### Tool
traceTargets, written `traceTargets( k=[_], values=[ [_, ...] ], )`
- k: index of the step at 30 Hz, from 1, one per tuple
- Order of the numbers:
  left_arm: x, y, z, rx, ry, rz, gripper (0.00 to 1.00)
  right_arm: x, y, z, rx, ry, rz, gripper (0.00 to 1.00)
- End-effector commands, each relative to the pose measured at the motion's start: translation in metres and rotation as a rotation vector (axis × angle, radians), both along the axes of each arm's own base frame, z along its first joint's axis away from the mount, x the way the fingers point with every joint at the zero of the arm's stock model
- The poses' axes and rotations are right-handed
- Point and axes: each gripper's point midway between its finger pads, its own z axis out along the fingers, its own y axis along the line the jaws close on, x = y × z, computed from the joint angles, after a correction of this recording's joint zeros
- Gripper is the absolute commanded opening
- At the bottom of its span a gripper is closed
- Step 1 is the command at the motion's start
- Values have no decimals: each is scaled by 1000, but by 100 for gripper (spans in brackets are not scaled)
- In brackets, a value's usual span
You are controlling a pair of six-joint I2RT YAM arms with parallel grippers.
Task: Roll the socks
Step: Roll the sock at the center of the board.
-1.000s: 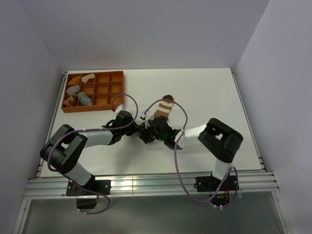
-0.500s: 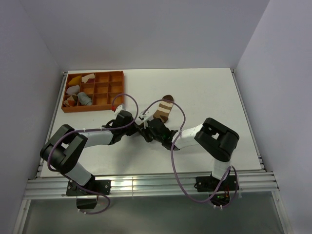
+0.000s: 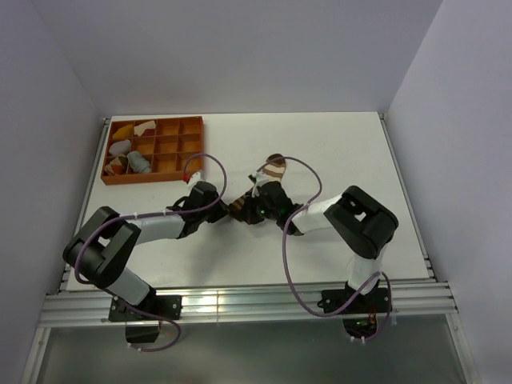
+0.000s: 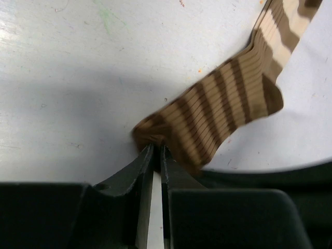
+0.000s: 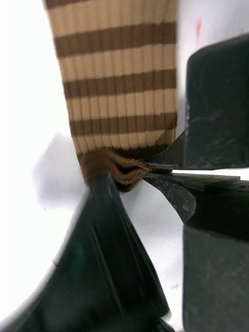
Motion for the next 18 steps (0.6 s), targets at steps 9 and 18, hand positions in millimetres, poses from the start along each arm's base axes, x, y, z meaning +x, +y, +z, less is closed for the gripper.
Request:
traceTargets(
  k=[9,18],
  values=[
    [1,3,24,-20,-75,8,23,3,-4,7,354,404,-49,0],
    [-5,7,20,-60,-86,31,59,10,-18,5,527,583,-110,0]
  ],
)
